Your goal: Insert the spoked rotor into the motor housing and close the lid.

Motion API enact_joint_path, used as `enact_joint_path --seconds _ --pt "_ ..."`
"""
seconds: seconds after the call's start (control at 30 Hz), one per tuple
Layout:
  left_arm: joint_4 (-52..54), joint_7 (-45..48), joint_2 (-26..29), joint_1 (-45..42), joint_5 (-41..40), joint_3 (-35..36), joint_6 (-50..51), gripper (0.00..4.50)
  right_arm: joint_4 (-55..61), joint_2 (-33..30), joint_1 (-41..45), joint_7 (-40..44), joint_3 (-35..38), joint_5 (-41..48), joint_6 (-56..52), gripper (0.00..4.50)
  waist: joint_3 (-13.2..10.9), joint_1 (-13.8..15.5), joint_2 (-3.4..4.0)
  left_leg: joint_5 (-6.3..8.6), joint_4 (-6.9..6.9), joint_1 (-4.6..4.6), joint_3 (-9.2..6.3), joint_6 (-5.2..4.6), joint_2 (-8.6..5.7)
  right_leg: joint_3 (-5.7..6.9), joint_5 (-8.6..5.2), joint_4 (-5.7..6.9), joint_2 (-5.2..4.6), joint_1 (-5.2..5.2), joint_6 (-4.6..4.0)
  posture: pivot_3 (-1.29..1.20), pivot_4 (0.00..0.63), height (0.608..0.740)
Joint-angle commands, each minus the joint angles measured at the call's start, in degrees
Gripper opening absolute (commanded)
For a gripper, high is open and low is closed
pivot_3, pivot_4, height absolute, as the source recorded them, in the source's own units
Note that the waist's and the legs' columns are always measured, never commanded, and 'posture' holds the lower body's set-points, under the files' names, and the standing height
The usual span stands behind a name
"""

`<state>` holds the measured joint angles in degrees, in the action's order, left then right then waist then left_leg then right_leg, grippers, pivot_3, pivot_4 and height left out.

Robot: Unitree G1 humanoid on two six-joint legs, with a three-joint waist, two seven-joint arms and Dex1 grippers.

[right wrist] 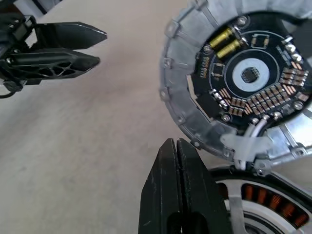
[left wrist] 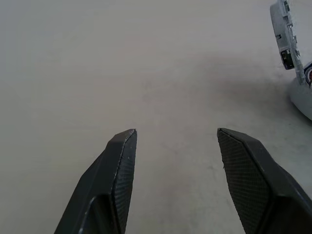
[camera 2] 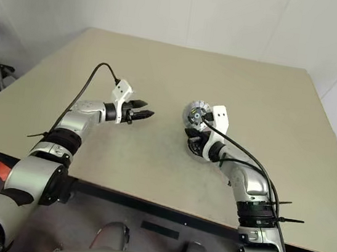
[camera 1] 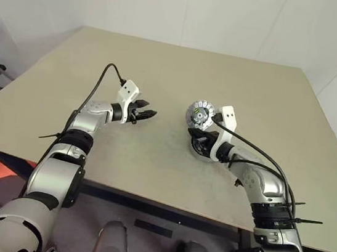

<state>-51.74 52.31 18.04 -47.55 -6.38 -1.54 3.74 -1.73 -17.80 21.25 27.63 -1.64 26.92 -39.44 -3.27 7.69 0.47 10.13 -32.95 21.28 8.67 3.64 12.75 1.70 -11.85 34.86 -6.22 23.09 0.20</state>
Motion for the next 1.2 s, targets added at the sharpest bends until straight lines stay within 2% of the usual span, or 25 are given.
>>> enact_joint_path --seconds 0.03,0.43,0.9,1.2 --pt "2.7 0.0 0.8 0.3 -0.6 1.1 -0.2 2.77 5.0 -1.5 -1.5 1.0 2.0 0.6 0.3 0.01 0.0 0.0 0.0 0.0 0.0 0.01 0.0 0.0 0.0 0.0 0.0 -0.02 0.0 0.0 0.0 0.0 0.0 0.74" --pt "1.6 0.0 -0.4 -1.1 -0.4 0.6 -0.2 2.77 13.2 -3.4 -3.1 0.5 5.4 2.0 -2.8 0.01 0.0 -0.3 0.0 -0.03 -0.01 -0.13 0.0 0.05 0.02 -0.03 0.01 0.07 0.01 -0.05 0.0 0.0 0.0 0.74" --pt "2.4 0.1 -0.1 -0.5 -0.7 0.9 0.0 2.77 1.8 -2.9 -5.3 -0.1 3.6 -4.2 2.3 0.01 0.0 -0.4 -0.01 -0.02 0.01 -0.14 0.01 0.04 0.01 -0.03 0.01 0.04 0.01 -0.06 0.0 0.0 0.0 0.74" --pt "2.2 -0.1 0.1 -0.6 -0.8 1.1 0.0 2.77 12.2 -5.3 -3.4 4.9 5.9 -0.5 4.8 0.01 0.0 -0.4 0.0 -0.01 0.0 -0.11 0.01 0.02 0.01 -0.03 0.01 0.03 0.0 -0.07 0.0 0.0 0.0 0.74"
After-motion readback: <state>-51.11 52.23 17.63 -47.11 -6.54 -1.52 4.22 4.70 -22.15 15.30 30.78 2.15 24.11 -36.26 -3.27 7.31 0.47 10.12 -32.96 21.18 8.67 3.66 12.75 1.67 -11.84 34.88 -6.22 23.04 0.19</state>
